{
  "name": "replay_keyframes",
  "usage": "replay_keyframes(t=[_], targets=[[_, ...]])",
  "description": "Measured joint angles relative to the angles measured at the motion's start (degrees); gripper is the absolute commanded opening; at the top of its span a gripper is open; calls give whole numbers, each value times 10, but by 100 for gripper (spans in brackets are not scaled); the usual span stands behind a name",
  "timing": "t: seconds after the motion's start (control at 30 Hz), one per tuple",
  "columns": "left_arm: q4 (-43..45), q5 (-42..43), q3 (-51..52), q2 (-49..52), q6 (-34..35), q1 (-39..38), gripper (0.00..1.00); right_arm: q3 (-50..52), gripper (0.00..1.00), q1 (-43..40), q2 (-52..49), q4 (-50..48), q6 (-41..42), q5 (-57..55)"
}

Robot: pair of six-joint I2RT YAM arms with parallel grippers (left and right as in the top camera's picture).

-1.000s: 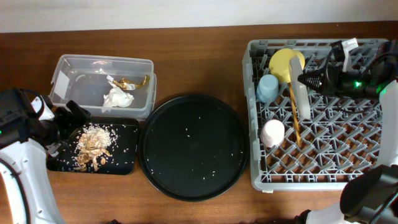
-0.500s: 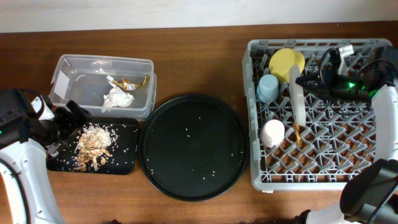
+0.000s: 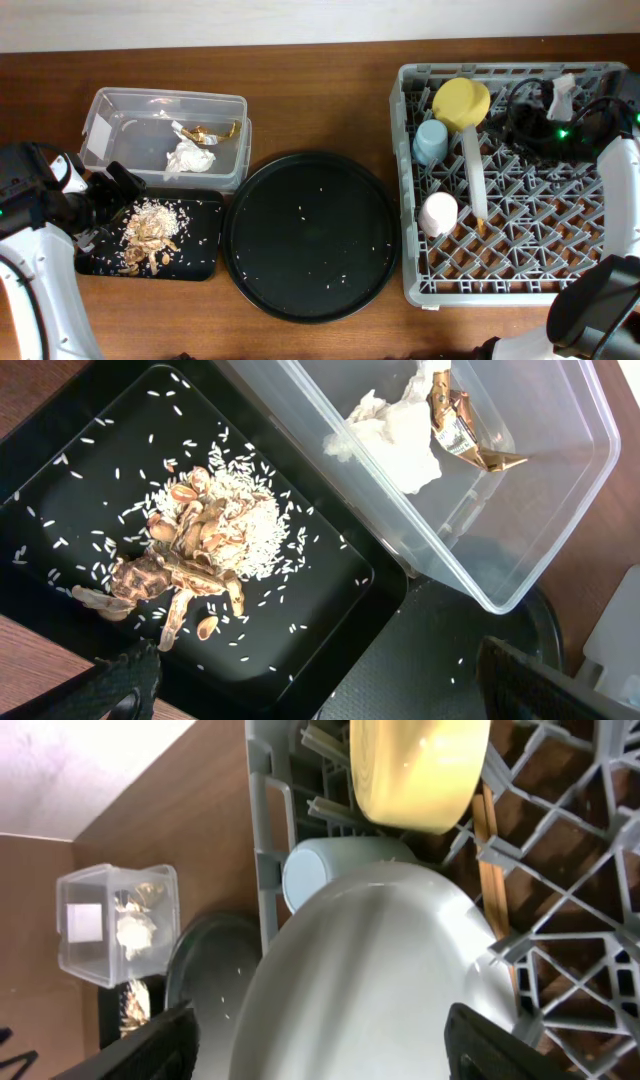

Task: Sort waste into correct bins and load items into the dishwasher rack

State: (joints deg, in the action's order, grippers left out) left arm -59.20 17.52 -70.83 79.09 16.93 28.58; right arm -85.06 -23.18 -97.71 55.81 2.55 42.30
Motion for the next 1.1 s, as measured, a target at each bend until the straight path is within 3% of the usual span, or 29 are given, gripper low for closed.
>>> replay_keyframes(t=[0.07,0.17,0.23,0.37,0.47,0.83,0.97,1.0,1.1], targets=[[0,0,0,0,0,0,99,-5,95,0,0,-56,11,80],[0,0,0,0,0,0,99,-123,96,8,-1,-2,35,99],[0,0,0,0,0,0,99,-191,98,69,24,70,36,-23],[0,0,0,0,0,0,99,-204,98,309,56,117,30,-317],[0,0,0,0,0,0,99,-204,98,375,48,111,43,-409],[0,0,0,0,0,0,100,-204,98,379,46,111,50,-434],[0,0,0,0,0,0,99,-202,98,379,153,110,50,-436],[-1,0,0,0,0,0,99,-207,98,379,264,109,50,-436],[0,0,0,0,0,0,99,-209,98,379,409,111,50,-436]])
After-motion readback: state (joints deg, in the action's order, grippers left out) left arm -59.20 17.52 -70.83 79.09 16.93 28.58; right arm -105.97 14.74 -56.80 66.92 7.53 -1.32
